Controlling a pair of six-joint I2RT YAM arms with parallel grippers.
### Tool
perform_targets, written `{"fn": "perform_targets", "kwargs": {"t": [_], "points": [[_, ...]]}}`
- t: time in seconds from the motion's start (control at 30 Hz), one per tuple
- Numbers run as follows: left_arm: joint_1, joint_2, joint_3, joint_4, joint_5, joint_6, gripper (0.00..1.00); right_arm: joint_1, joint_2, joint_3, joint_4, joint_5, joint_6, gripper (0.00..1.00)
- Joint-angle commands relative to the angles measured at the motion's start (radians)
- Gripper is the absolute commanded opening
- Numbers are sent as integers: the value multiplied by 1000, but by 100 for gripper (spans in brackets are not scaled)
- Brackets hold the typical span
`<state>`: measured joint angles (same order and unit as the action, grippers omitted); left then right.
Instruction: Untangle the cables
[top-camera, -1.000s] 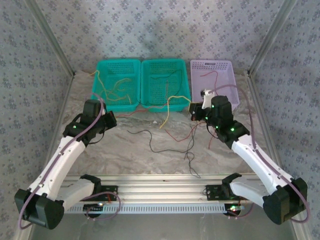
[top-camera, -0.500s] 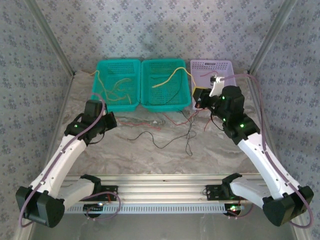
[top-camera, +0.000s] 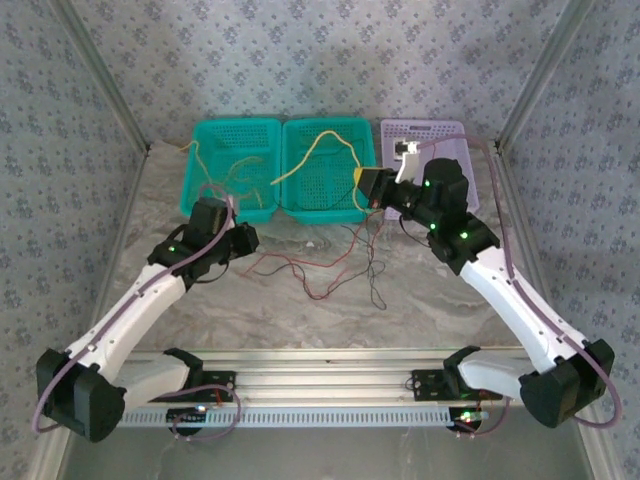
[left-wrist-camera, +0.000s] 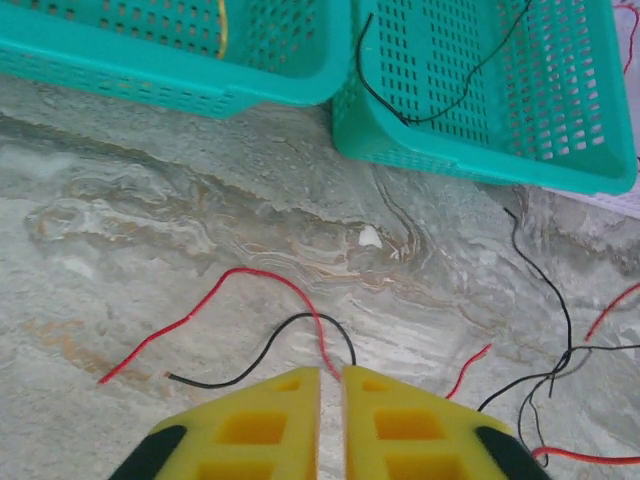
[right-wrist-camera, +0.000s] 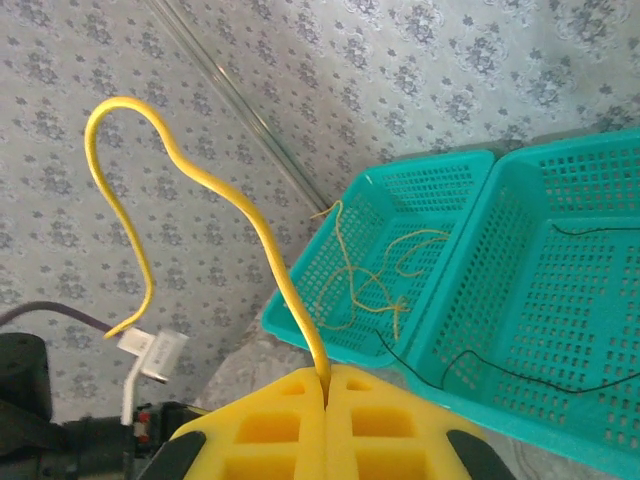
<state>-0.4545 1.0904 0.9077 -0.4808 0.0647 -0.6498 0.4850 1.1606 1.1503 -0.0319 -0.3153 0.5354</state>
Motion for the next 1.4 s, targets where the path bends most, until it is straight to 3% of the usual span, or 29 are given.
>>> {"fn": "perform_targets", "kwargs": {"t": [0.0,0.13,0.17,0.3,0.4,0.5,0.77,0.93,1.17,1.37], "points": [[-27,5,-5,90,41,-18,2,8,5,78,58,-39,11,0],[-57,12,12,111,36,-20,0,8,-4,58,47,-2,-3,0],[-63,8,16,118,36,-20,5,7,-4,51,57,-3,2,0],[-93,26,16,206,126,-39,59,16,12,51,79,-13,16,0],[-146,63,8,298,187,-55,73,18,17,59,95,-18,24,0],[-191,108,-1,392,259,-67,80,28,17,71,99,-13,21,0],[-250,155,-26,516,425,-14,84,45,34,88,95,-22,18,0],[-291,156,-28,505,470,83,86,49,43,95,96,-41,21,0],[-378,253,66,400,375,195,87,58,58,104,96,-49,33,0],[-394,274,66,352,301,233,85,59,47,128,76,-36,36,0]]}}
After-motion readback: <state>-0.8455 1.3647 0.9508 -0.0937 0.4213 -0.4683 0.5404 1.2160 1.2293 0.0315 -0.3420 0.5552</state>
